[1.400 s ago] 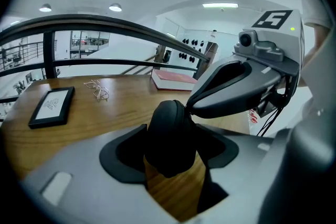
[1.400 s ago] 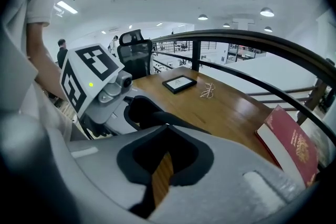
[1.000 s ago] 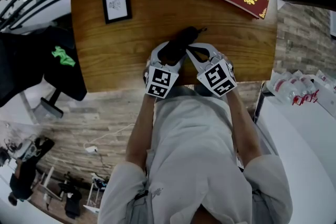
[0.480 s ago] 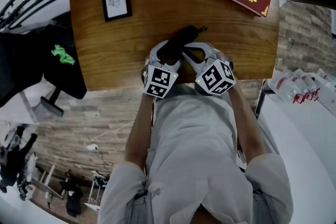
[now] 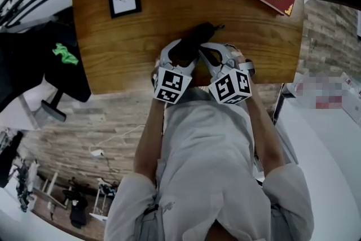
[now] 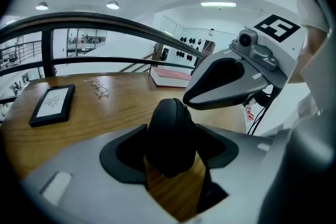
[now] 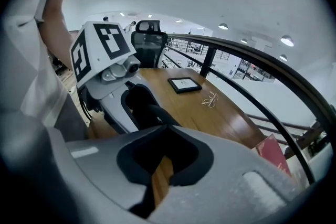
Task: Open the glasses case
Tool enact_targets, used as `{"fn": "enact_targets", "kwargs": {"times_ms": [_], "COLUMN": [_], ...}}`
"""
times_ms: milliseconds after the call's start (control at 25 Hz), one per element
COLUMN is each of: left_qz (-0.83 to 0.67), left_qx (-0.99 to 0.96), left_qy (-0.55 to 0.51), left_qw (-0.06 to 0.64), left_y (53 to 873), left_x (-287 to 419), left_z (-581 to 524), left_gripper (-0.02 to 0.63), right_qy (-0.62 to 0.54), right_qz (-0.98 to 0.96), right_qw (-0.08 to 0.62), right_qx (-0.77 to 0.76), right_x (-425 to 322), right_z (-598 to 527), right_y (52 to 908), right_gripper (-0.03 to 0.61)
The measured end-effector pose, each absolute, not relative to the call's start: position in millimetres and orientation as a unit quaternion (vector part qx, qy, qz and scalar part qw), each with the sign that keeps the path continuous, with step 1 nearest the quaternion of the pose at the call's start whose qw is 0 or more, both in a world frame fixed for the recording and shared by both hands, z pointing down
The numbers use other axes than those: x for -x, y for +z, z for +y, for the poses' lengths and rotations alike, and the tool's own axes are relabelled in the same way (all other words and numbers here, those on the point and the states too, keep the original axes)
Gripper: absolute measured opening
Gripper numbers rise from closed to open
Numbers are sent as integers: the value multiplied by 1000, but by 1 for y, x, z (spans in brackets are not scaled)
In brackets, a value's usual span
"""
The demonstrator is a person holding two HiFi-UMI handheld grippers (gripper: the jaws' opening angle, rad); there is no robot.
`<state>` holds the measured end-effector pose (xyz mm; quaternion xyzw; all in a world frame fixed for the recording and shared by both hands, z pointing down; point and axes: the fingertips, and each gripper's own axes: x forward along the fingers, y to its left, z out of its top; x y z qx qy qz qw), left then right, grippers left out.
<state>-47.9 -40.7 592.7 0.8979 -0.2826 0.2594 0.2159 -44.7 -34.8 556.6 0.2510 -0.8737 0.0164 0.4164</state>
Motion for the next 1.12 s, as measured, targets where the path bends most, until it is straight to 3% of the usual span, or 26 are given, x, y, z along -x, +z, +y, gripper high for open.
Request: {"fn": "enact_targets", "kwargs": {"times_ms": [240, 320, 360, 440, 480, 600, 1120], "left_qz": [-275, -269, -267, -266, -264, -259, -270], "left_qx": [-901, -904, -904, -903, -903, -903, -901], "left_qy": [254, 257, 262, 275, 279, 286, 276], "left_qw": [218, 211, 206, 196, 194, 189, 197], "left_y": [592, 591, 591, 591, 591, 589, 586], "left_x": [46, 45, 46, 49, 50, 50, 51], "left_z": [-36, -36, -36, -36, -36, -36, -39], "left_gripper": [302, 302, 302, 301, 302, 302, 302], "right_qy": [33, 34, 30, 13, 5, -24, -61], "right_qz": [-896, -906, -908, -910, -910, -906, -887], "right_qw": [382, 379, 382, 388, 389, 402, 430], "right_qx": [-225, -187, -168, -146, -142, -130, -158], "right_x": [44, 48, 50, 54, 54, 54, 54], "right_z": [-32, -26, -24, -24, -26, -27, -27], "right_y": [549, 551, 553, 555, 554, 552, 548], "right_gripper": [10, 165, 172, 157, 102, 36, 2]}}
